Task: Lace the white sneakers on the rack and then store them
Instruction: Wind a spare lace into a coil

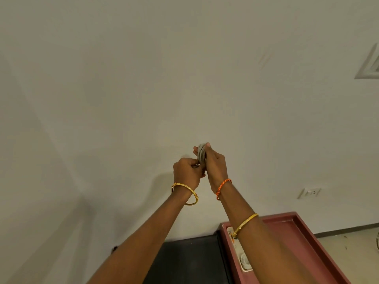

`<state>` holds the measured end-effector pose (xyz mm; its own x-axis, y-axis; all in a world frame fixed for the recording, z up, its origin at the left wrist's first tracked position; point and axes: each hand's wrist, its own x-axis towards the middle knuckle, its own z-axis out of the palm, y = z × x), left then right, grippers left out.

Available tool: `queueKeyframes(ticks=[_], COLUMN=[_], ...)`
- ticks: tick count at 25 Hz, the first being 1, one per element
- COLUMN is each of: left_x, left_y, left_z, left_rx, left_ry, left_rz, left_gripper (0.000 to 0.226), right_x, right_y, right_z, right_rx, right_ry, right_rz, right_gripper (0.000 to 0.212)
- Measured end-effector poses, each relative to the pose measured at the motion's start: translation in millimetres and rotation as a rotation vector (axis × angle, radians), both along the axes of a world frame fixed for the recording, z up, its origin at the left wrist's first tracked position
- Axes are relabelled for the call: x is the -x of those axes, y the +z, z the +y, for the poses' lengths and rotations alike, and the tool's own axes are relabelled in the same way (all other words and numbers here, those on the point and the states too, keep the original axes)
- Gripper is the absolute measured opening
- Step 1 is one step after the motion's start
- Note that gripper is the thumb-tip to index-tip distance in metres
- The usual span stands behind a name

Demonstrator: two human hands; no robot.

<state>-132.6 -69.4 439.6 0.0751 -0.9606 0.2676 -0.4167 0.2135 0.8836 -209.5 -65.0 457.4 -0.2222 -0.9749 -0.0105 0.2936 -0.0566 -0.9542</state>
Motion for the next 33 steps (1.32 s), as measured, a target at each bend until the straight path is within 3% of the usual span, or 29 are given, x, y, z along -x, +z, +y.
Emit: queueKeyframes(ticks=[7,11,15,20,22,25,33], left_x=[-15,-35,-27,1,17,46,151], left_y=[-33,-40,-62,-116,-137,-168,-273], left_z=[-13,-30,-16,0,3,5,-5], left_rx=[-0.042,-0.072,-0.184,-0.508,-0.610,-0.750,-1.157], left_ry=[0.061,-0.117,-0.228,-0.392,-0.408,-0.458,-0.460], left_rz=[-0.237,-0.323,-0.194,0.121,0.217,0.222,0.143], left_gripper=[0.034,0.023,0.020,0.018,0.019,0.015,0.010], right_x=[3,3,11,35,52,83,181], right_y=[-37,-63,-89,-131,-154,-196,-298], right_z=[-2,8,13,34,38,46,56], right_rx=[-0.150,-0.184,-0.205,-0.320,-0.410,-0.528,-0.735], right_ry=[0.130,0.061,-0.125,-0.291,-0.331,-0.344,-0.422], right_rz=[-0.056,-0.152,0.022,0.134,0.097,-0.037,-0.166], right_gripper=[0.021,0.021,0.013,0.006,0.018,0.036,0.018])
